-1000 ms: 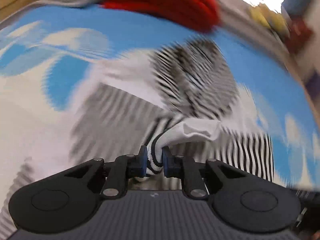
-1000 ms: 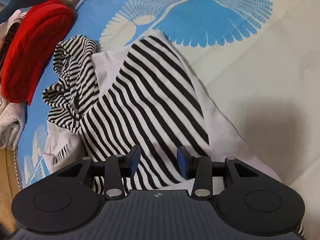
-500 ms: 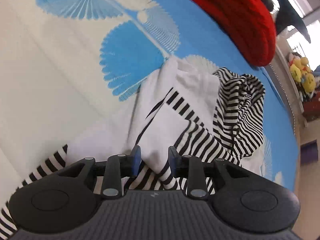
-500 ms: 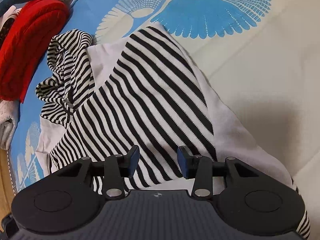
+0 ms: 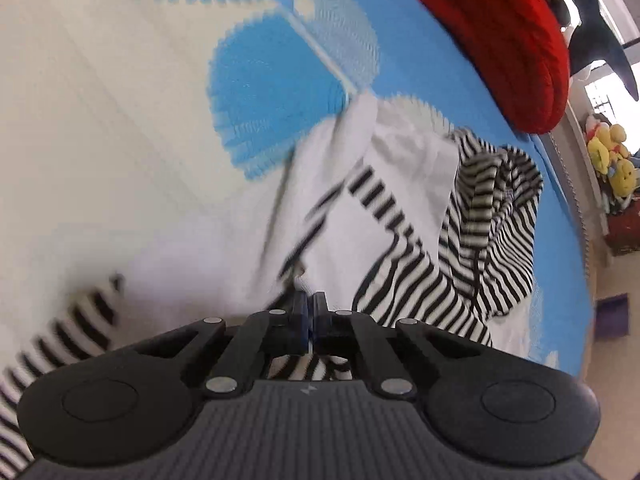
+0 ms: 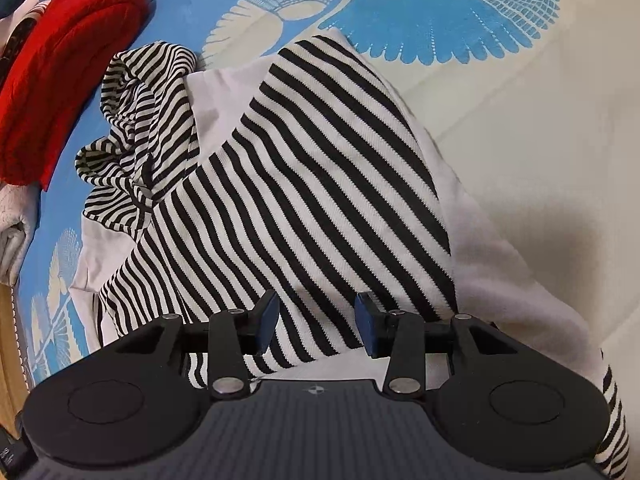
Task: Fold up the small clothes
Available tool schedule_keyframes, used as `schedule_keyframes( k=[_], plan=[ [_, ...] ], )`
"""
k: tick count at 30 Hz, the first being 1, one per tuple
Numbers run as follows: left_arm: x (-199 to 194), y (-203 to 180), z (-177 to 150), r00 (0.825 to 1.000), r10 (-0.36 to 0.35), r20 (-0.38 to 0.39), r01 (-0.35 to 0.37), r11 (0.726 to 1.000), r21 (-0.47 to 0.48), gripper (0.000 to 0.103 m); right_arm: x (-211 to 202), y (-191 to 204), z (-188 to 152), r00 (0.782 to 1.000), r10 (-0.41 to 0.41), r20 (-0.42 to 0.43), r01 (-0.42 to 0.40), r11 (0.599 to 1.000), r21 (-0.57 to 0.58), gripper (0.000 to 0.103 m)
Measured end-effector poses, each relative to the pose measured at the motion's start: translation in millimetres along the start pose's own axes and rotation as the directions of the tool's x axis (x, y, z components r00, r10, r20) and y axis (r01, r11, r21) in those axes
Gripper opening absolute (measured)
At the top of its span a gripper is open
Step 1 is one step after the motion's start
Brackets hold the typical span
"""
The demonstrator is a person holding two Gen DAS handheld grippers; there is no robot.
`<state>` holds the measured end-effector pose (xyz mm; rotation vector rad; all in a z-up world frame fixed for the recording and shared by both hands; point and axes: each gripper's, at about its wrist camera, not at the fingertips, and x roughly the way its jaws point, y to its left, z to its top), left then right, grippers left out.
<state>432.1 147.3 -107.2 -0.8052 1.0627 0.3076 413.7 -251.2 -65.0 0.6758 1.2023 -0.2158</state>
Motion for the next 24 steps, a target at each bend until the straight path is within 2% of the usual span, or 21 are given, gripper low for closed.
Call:
schedule_keyframes(
  k=[4, 5, 7, 9, 11, 13, 15, 16, 18, 20, 22, 24],
  plan=[
    [-37, -18, -10, 0.994, 0.049, 0.096, -0.057, 0.995, 0.079, 0.001, -1, -1, 0, 1.0, -0.009, 0.01, 0.009, 1.0, 0.001, 0.044],
    [-40, -19, -14, 0.992, 0.075, 0.1, -0.084, 0.993, 0.087, 0.001, -2, -1, 0, 1.0, -0.015, 0.015, 0.015, 1.0, -0.001, 0.044],
    [-35, -15, -18, 0.989, 0.138, 0.06, -0.142, 0.988, 0.066, 0.002, -2, -3, 0, 0.999, -0.043, 0.027, 0.043, 0.999, -0.003, 0.044],
    [-31, -17, -16, 0.976, 0.213, 0.056, -0.218, 0.971, 0.101, 0.006, -1, -7, 1, 0.996, -0.078, 0.033, 0.077, 0.997, 0.007, 0.044],
    [-40, -28, -15, 0.967, 0.211, 0.144, -0.234, 0.958, 0.168, 0.007, -1, -13, 2, 0.994, -0.109, 0.031, 0.108, 0.994, 0.026, 0.044],
    [-47, -40, -17, 0.973, 0.139, 0.185, -0.182, 0.953, 0.241, 0.009, -2, -14, 2, 0.992, -0.12, 0.036, 0.118, 0.992, 0.034, 0.044],
    [-41, -45, -19, 0.984, 0.078, 0.158, -0.122, 0.948, 0.294, 0.014, -4, -14, 2, 0.992, -0.122, 0.045, 0.121, 0.992, 0.023, 0.044],
    [-33, -45, -20, 0.989, 0.083, 0.122, -0.116, 0.948, 0.297, 0.014, -4, -13, 2, 0.991, -0.123, 0.048, 0.122, 0.992, 0.017, 0.044],
    [-8, -34, -21, 0.99, 0.138, 0.003, -0.133, 0.951, 0.279, 0.014, -4, -14, 2, 0.991, -0.125, 0.046, 0.125, 0.992, 0.011, 0.044],
    [13, -22, -23, 0.974, 0.209, -0.09, -0.182, 0.952, 0.246, 0.014, -5, -13, 2, 0.99, -0.132, 0.049, 0.132, 0.991, 0.011, 0.044],
    [12, -22, -22, 0.973, 0.216, -0.074, -0.193, 0.951, 0.24, 0.014, -12, -5, 2, 0.985, -0.143, 0.092, 0.146, 0.989, -0.029, 0.044],
    [-2, -36, -19, 0.981, 0.195, -0.006, -0.184, 0.937, 0.295, 0.019, -23, 11, 1, 0.977, -0.134, 0.168, 0.154, 0.982, -0.112, 0.044]
  ],
)
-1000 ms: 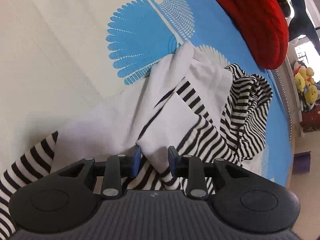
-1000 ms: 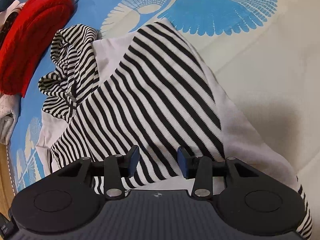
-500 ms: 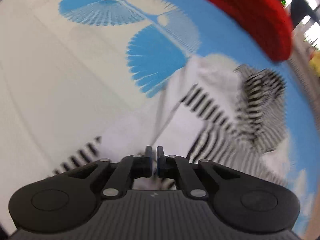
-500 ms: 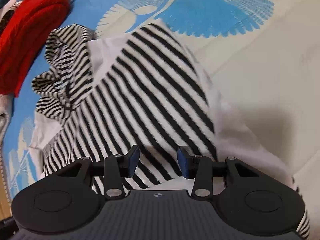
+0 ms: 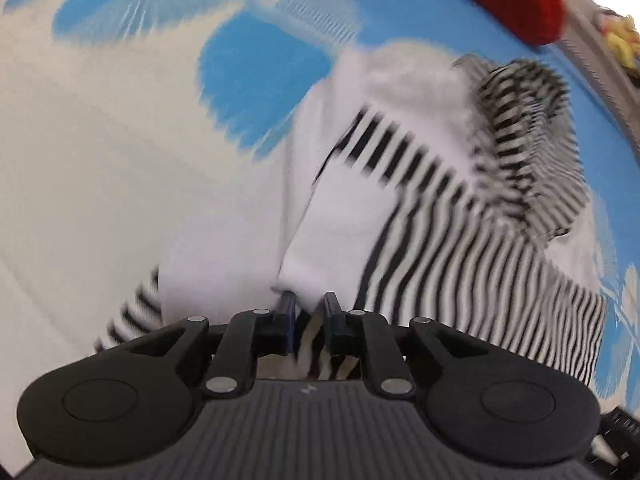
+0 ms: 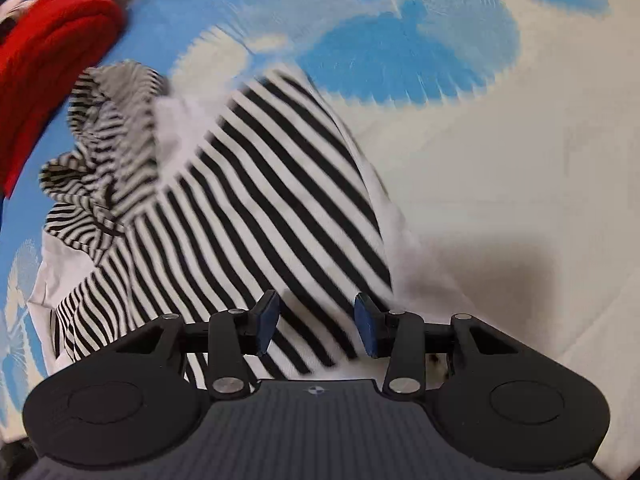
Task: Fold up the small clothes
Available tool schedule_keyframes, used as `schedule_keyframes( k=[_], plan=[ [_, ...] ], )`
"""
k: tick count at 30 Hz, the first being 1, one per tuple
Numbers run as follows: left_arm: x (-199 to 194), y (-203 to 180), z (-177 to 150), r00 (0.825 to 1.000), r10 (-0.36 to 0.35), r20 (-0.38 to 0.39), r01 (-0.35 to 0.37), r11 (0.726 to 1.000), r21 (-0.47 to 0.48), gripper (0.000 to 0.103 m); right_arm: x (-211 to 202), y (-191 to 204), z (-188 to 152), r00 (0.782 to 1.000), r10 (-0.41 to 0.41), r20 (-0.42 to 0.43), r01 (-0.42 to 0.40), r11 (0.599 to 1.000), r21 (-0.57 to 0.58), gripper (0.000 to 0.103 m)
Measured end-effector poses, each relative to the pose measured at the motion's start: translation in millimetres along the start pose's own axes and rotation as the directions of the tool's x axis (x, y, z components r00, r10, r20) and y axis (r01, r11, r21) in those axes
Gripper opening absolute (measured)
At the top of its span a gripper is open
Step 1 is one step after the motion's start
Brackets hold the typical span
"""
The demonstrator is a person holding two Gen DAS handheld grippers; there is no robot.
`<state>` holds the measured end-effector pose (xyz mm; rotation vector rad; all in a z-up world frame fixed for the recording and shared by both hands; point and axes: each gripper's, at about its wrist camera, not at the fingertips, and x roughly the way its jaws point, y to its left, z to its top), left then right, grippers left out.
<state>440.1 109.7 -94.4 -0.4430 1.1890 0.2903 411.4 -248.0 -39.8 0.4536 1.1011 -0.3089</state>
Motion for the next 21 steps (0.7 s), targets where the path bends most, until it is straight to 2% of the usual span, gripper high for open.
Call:
schedule_keyframes(
  k=[2, 5, 9, 12, 13, 14, 16, 21],
  plan=[
    [-19, -9, 6, 0.994, -0.005, 0.108, -0.001, 0.998, 0.058, 0.036, -12, 12, 1, 0.998, 0.012, 0.064, -0.007, 0.997, -0.078, 0.046],
    [-32, -19, 11, 0.98, 0.03, 0.199, -0.054, 0.992, 0.116, 0.038, -25, 25, 4, 0.99, 0.036, 0.134, -0.012, 0.984, -0.177, 0.047],
    [-37, -24, 13, 0.976, 0.002, 0.216, -0.029, 0.992, 0.124, 0.04, -35, 35, 6, 0.977, 0.027, 0.21, 0.034, 0.959, -0.281, 0.047],
    [-50, -38, 11, 0.959, -0.046, 0.279, -0.003, 0.985, 0.172, 0.063, -39, 37, 7, 0.973, 0.019, 0.228, 0.055, 0.947, -0.316, 0.051],
    [-55, -43, 10, 0.948, -0.072, 0.311, 0.009, 0.98, 0.201, 0.074, -40, 37, 7, 0.972, 0.013, 0.234, 0.065, 0.944, -0.323, 0.055],
    [-59, -47, 7, 0.934, -0.091, 0.346, 0.009, 0.973, 0.231, 0.08, -40, 38, 7, 0.971, 0.008, 0.241, 0.074, 0.941, -0.329, 0.058],
    [-66, -56, 3, 0.914, -0.105, 0.392, -0.008, 0.961, 0.276, 0.081, -40, 37, 8, 0.969, 0.002, 0.247, 0.084, 0.938, -0.337, 0.058],
    [-69, -76, -3, 0.893, -0.133, 0.431, -0.021, 0.942, 0.334, 0.082, -45, 34, 11, 0.965, 0.009, 0.263, 0.091, 0.928, -0.362, 0.058]
  ],
)
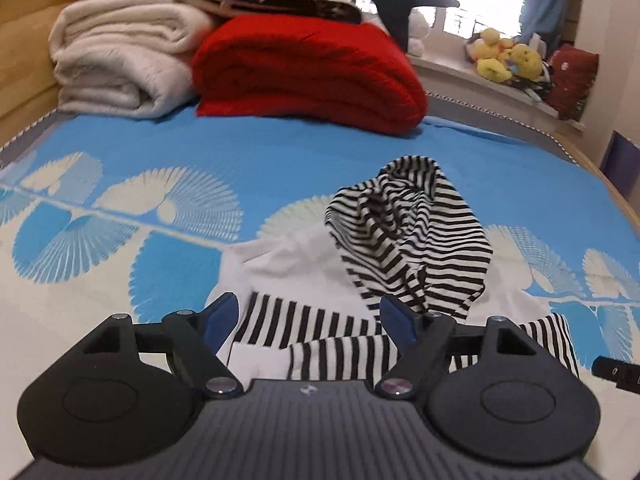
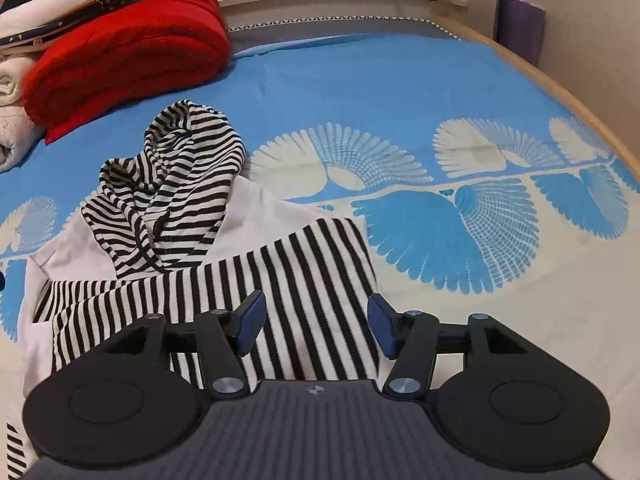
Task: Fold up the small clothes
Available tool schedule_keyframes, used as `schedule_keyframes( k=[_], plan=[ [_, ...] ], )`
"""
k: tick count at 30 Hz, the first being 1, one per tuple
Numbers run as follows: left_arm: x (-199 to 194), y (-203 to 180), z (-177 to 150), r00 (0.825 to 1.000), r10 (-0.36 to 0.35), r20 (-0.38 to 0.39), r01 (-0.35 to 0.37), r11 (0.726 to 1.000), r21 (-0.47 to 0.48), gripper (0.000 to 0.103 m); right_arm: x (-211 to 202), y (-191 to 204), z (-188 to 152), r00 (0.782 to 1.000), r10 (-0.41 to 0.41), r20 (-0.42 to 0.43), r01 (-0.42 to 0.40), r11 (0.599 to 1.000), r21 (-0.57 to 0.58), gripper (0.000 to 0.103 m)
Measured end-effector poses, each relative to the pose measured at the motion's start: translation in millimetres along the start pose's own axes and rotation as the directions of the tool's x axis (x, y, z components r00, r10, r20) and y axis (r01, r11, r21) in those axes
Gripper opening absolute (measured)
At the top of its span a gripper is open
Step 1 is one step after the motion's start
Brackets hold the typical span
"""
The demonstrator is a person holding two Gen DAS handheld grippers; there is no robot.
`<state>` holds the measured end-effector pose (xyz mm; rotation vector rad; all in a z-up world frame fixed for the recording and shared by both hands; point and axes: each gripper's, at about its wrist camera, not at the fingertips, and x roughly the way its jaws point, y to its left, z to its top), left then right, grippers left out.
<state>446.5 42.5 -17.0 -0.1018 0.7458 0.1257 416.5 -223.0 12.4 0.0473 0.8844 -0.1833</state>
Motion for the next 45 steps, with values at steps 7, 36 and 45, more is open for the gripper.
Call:
schedule_keyframes(
  k=[7, 36, 45],
  plan=[
    [3, -11, 0, 0.999, -0.018, 0.045, 0.017, 1.0, 0.013, 0.082, -7, -5, 0, 1.0, 0.008, 0.016, -0.008, 0.999, -0.053, 0.058],
    [202, -51, 137, 0.994, -0.105, -0.039, 0.109, 0.984, 0.14, 0.019, -2, -67, 6, 0.999, -0.002, -0.036, -0.001, 0.996, -0.084, 0.06],
    [348, -64, 157, 0.965, -0.073, -0.251, 0.095, 0.992, 0.077, 0.058, 15, -82, 7, 0.997, -0.026, -0.072, 0.022, 0.998, -0.059, 0.06]
  ],
)
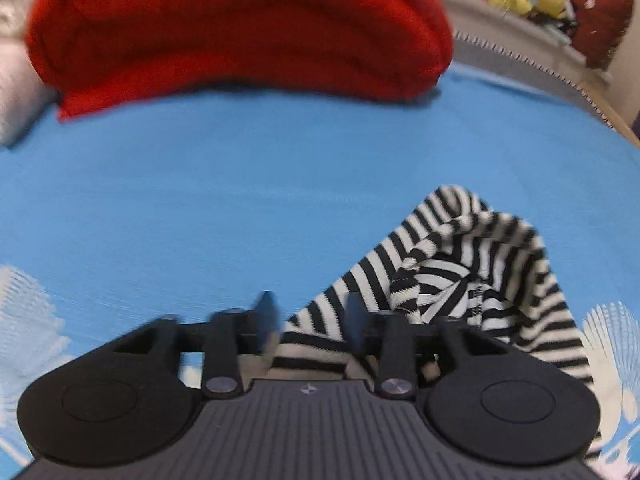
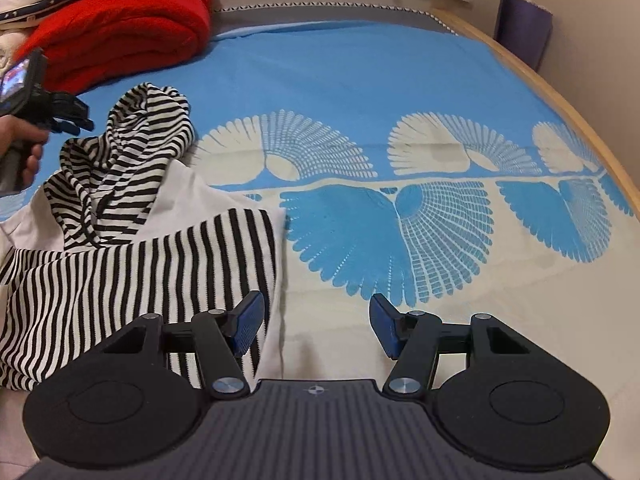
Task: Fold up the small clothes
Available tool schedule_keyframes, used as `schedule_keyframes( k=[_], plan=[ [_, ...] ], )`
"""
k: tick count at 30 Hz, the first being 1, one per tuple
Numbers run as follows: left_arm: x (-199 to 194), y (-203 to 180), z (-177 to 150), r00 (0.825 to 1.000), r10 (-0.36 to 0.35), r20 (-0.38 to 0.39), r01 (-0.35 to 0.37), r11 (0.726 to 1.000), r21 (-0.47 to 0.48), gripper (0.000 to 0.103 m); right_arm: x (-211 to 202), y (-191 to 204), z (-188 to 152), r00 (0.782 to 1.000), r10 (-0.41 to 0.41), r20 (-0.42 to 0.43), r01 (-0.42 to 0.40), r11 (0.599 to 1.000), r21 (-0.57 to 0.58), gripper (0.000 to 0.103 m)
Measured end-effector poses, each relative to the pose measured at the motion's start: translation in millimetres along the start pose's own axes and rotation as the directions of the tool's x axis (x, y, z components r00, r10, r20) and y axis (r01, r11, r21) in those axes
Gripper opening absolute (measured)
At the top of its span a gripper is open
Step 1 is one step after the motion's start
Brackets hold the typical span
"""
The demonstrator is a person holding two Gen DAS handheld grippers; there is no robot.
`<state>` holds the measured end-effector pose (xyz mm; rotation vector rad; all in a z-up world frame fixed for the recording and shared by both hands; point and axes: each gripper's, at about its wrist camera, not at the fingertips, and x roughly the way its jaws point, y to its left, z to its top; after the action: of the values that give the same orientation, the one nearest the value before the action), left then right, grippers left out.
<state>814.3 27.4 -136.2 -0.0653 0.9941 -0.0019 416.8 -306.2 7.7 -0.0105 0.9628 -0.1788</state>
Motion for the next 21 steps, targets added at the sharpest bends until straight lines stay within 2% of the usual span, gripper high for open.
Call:
schedule_keyframes(
  k=[1, 4, 6, 7, 11, 13, 14, 16, 18, 19, 20, 21],
  plan=[
    [9, -1, 2, 1.0, -0.009, -0.021, 0.009, 1.0, -0.005, 0.062, 2, -1, 0, 1.0, -0.005, -0.004, 0.005, 1.0, -0.003, 0.06],
    [26, -9, 7, 0.999, -0.035, -0.039, 0.037, 0.999, 0.04, 0.06, 5, -5, 1, 1.0, -0.025, -0.012, 0.025, 1.0, -0.007, 0.06],
    [27, -16, 9, 0.998, -0.05, -0.029, 0.053, 0.992, 0.111, 0.024, 6, -8, 3, 0.999, -0.033, -0.012, 0.033, 0.999, 0.013, 0.06],
    [25, -17, 11, 0.998, -0.062, -0.03, 0.066, 0.988, 0.138, 0.002, 6, -8, 5, 0.999, -0.031, -0.011, 0.032, 0.999, 0.021, 0.06],
    [-23, -23, 6, 0.99, -0.131, 0.052, 0.116, 0.965, 0.234, 0.001, -1, -2, 9, 1.0, -0.015, 0.01, 0.014, 1.0, 0.017, 0.06],
    [-61, -22, -4, 0.976, -0.188, 0.105, 0.153, 0.949, 0.276, 0.001, -6, -3, 12, 1.0, -0.013, 0.024, 0.013, 1.0, 0.022, 0.06],
    [-86, -20, -14, 0.964, -0.23, 0.131, 0.183, 0.936, 0.301, 0.001, -9, -4, 13, 0.999, -0.013, 0.032, 0.012, 0.999, 0.033, 0.06],
    [-137, -19, -46, 0.936, -0.309, 0.17, 0.227, 0.896, 0.381, 0.001, -15, -5, 15, 0.999, -0.007, 0.046, 0.004, 0.999, 0.052, 0.06],
    [-194, -13, -94, 0.894, -0.409, 0.181, 0.287, 0.834, 0.471, 0.0, -22, -5, 16, 0.998, -0.002, 0.063, -0.002, 0.998, 0.063, 0.06],
    [-218, -10, -121, 0.875, -0.453, 0.172, 0.308, 0.793, 0.525, 0.0, -26, -5, 17, 0.997, 0.0, 0.072, -0.005, 0.998, 0.068, 0.06],
    [-244, -8, -154, 0.852, -0.507, 0.133, 0.341, 0.728, 0.596, 0.0, -29, -5, 17, 0.997, 0.002, 0.081, -0.008, 0.997, 0.075, 0.06],
    [-264, -4, -183, 0.837, -0.541, 0.079, 0.366, 0.662, 0.654, 0.0, -34, -5, 17, 0.996, 0.005, 0.091, -0.013, 0.996, 0.084, 0.06]
  ],
)
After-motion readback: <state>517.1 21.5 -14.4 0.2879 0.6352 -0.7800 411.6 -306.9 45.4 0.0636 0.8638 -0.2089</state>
